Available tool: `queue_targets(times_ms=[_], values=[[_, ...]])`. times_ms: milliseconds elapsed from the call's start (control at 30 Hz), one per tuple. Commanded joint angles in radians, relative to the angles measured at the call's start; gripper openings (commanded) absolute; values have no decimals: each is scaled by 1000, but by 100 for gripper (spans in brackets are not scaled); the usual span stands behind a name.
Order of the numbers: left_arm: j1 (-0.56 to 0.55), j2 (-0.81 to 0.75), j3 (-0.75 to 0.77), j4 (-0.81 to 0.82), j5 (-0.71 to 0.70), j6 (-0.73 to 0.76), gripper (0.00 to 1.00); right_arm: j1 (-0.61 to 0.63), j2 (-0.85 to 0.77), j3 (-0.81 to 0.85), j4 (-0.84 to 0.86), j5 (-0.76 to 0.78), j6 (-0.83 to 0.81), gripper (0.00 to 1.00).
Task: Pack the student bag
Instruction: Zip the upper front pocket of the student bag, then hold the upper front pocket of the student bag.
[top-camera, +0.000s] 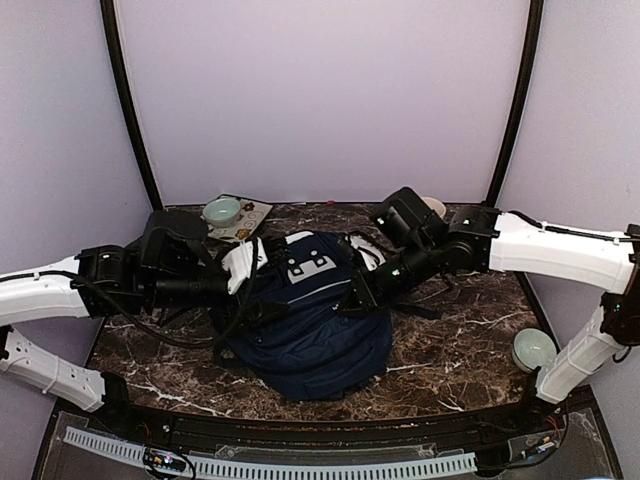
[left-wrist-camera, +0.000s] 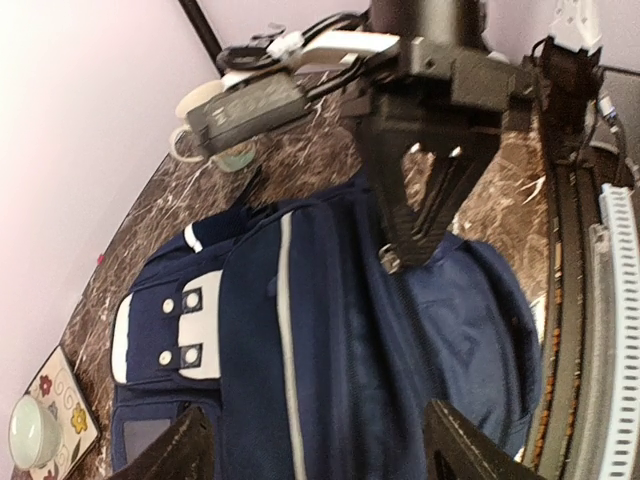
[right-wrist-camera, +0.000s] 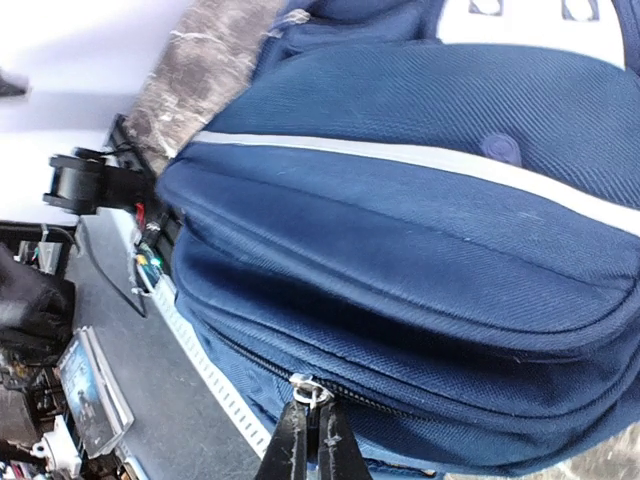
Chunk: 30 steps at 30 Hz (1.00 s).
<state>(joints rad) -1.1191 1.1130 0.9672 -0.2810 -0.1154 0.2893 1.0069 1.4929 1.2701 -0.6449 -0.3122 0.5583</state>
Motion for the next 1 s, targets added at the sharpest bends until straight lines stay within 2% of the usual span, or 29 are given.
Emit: queue_targets(times_ms=[0, 133, 267, 467, 567, 833, 900, 967], values=[[1, -33, 106, -178, 191, -79, 72, -5, 20, 160, 103, -79, -96, 0], [1, -17, 126, -186, 250, -143, 64, -5, 88, 247, 77, -137, -146, 0], [1, 0, 102, -139, 158, -206, 54, -5, 165, 314, 35, -177, -188, 0], [1, 42, 88, -146, 103, -203, 50, -6, 199, 373, 10, -202, -230, 0], [1, 58, 90, -161, 40, -199, 45, -7, 215, 399, -16, -205, -253, 0], [1, 76, 45, -168, -27, -181, 42, -11, 219, 425, -55, -215, -297, 0], [1, 79, 26, -156, -55, -189, 39, -13, 212, 419, -53, -220, -305, 0], [1, 87, 13, -145, -83, -195, 31, -15, 203, 410, -53, -226, -308, 0]])
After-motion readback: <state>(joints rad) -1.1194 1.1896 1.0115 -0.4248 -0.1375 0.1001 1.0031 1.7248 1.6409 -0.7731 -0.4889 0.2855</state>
